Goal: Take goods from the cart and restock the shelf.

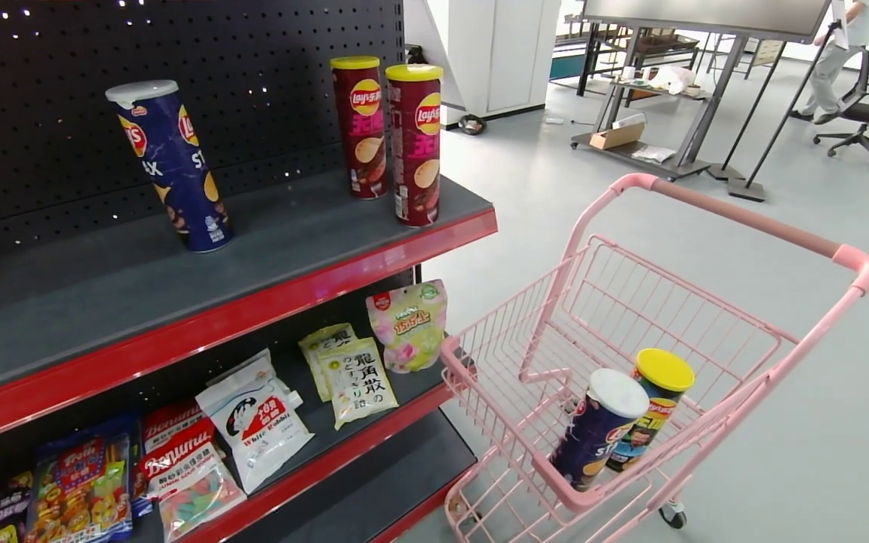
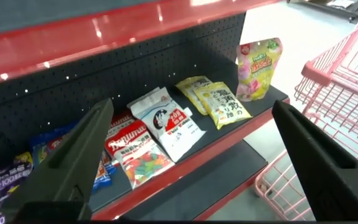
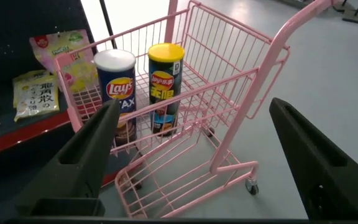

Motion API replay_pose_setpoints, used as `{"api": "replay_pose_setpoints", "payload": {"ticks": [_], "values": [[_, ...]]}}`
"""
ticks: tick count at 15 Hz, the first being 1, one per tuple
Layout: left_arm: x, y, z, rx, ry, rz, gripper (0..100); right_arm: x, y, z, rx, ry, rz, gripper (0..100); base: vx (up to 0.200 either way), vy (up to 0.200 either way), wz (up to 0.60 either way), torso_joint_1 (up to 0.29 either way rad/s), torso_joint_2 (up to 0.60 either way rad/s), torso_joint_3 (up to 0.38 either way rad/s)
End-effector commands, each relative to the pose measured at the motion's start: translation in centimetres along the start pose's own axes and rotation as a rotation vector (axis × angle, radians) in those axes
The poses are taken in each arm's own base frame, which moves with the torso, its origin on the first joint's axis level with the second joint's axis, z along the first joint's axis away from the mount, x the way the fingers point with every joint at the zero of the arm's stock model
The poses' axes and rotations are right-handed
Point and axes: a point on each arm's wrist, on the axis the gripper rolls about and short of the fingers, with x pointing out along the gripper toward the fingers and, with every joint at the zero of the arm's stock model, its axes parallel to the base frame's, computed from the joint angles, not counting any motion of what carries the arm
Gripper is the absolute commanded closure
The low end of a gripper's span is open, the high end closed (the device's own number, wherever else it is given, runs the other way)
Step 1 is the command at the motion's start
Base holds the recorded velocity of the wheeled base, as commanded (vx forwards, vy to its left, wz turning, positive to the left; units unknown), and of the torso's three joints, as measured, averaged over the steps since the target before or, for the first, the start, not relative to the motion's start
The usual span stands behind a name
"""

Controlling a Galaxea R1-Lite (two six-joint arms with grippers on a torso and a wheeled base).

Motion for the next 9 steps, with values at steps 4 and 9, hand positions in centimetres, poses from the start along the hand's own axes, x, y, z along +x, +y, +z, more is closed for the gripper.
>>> {"api": "replay_pose_setpoints", "payload": {"ticks": [4,9], "values": [[0.0,0.0,0.0,0.000,0.000,0.000,0,0.4,0.0,0.1,-0.003,0.052,0.004,0,0.000,0.000,0.00,-0.046,0.12,0.090],[0.0,0.0,0.0,0.000,0.000,-0.003,0,4.9,0.2,13.2,0.184,0.096,0.128,0,0.000,0.000,0.00,0.000,0.00,0.000]]}}
